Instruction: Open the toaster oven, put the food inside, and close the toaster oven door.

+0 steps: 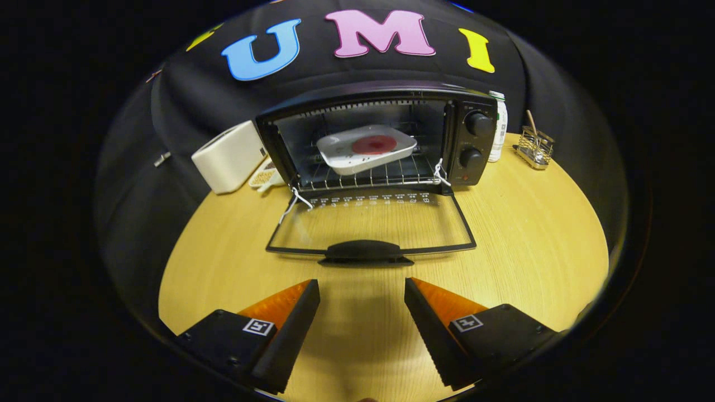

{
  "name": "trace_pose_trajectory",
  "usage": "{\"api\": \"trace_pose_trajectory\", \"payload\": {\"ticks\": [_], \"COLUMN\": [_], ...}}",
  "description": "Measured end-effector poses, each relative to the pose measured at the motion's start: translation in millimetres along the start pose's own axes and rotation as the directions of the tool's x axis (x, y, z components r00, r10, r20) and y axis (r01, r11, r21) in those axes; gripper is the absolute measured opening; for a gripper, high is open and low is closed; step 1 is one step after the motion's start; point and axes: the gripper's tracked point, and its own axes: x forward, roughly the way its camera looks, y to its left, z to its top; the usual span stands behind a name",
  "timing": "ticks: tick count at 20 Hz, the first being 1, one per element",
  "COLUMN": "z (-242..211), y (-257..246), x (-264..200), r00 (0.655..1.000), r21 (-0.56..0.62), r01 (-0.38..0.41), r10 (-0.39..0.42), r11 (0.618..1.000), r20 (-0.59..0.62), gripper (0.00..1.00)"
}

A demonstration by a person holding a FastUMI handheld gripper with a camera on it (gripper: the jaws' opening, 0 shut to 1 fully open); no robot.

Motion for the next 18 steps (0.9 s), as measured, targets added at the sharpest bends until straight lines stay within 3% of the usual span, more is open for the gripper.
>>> {"api": "trace_pose_trajectory", "payload": {"ticks": [4,8,18], "z": [-13.0,-16.1,-8.2], "y": [-16.1,-27.3,-20.9], "x": [23.9,46.7,61.9], "r00": [0.991,0.978,0.978], "r21": [-0.045,-0.086,-0.056], "r01": [0.123,0.186,0.179], "r10": [-0.125,-0.193,-0.184], "r11": [0.991,0.979,0.982], "r20": [-0.051,-0.076,-0.102], "gripper": [0.99,1.0,0.98]}}
